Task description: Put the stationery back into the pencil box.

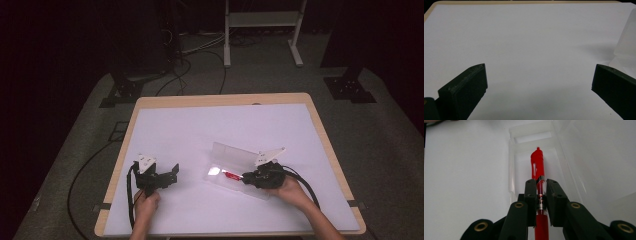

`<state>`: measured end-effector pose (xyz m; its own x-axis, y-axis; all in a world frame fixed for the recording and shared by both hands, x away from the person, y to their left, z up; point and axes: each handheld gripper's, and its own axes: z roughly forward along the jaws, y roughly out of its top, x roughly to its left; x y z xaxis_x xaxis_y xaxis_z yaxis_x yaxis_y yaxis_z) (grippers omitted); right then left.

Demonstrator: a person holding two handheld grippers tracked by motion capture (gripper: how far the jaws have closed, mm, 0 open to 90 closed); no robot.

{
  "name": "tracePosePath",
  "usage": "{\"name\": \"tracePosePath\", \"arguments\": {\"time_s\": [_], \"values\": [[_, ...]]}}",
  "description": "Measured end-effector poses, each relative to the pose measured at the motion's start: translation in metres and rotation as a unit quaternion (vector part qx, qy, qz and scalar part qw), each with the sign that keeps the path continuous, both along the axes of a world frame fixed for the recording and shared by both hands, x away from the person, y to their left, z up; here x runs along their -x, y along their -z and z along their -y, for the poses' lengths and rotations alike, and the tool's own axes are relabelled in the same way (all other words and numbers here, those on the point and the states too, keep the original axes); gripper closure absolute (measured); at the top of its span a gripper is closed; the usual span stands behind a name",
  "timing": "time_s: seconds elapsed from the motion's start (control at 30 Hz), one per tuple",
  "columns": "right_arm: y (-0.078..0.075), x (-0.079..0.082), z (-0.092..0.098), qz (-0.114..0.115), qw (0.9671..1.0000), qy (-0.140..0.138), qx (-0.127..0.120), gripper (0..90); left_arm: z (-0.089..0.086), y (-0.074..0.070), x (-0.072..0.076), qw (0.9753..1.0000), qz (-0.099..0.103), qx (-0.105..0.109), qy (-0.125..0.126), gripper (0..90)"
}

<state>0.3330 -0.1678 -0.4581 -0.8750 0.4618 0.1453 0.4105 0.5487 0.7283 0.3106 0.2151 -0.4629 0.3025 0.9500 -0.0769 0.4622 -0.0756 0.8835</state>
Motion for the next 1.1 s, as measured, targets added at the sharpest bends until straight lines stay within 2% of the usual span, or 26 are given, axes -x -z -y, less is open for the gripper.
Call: {"name": "tracePosePath", "arguments": {"time_s": [0.67,1.1], "values": [[0.0052,-0.002,-0.0019,-0.007,0.9999,0.0,0.01,78.0,0.0001,0.0,0.0,1.0,-0.001,0.0,-0.001,0.0],[0.003,-0.0024,0.0005,-0.008,1.0,0.003,0.004,76.7,0.0,0.0,0.0002,1.0,-0.001,-0.001,-0.002,0.0]]}}
